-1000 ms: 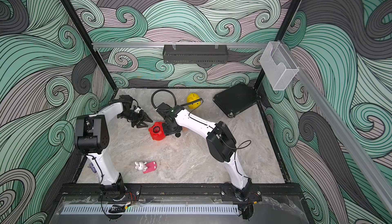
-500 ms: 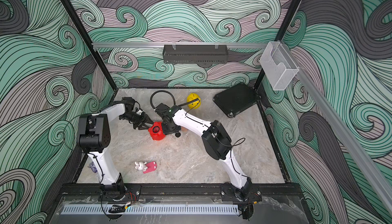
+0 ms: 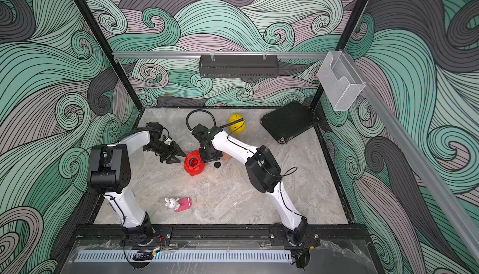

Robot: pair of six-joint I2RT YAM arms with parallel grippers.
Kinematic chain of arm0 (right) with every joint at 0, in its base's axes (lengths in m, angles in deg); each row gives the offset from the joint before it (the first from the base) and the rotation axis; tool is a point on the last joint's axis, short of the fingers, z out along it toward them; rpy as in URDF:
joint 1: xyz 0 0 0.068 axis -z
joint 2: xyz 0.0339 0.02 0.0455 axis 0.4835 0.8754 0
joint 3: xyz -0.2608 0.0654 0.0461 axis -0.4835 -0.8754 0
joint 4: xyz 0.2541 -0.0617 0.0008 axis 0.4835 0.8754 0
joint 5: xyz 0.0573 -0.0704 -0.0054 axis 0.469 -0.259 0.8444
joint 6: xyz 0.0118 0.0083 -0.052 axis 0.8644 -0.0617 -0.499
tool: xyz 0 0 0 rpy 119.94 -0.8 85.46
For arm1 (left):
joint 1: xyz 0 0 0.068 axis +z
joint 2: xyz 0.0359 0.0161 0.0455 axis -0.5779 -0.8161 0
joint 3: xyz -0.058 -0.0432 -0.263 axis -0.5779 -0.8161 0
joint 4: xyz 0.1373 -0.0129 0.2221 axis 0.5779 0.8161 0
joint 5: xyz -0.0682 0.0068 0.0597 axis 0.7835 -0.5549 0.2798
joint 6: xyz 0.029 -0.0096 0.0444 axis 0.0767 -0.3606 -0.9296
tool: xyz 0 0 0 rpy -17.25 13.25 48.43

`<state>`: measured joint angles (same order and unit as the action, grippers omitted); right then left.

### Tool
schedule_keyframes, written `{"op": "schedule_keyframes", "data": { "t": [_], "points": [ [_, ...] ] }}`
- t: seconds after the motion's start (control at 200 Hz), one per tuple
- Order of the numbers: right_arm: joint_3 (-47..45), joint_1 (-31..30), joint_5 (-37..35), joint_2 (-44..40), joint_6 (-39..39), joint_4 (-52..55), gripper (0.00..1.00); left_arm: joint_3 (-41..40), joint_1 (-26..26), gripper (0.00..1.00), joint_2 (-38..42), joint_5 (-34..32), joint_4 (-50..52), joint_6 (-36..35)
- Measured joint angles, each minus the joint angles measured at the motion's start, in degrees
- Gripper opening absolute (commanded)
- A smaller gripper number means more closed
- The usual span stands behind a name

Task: Close piggy banks
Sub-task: Adjust the piggy bank at the center of the board.

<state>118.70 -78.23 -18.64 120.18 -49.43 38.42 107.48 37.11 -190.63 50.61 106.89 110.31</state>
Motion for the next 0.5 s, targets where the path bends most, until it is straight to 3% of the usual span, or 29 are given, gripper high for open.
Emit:
{"op": "schedule_keyframes", "data": {
  "t": [0.5],
  "points": [
    [2.54, 0.17, 2.56, 1.05, -1.53, -0.28, 0.37, 0.2, 0.07, 0.45, 0.46, -6.36, 4.98, -1.22]
  ]
}}
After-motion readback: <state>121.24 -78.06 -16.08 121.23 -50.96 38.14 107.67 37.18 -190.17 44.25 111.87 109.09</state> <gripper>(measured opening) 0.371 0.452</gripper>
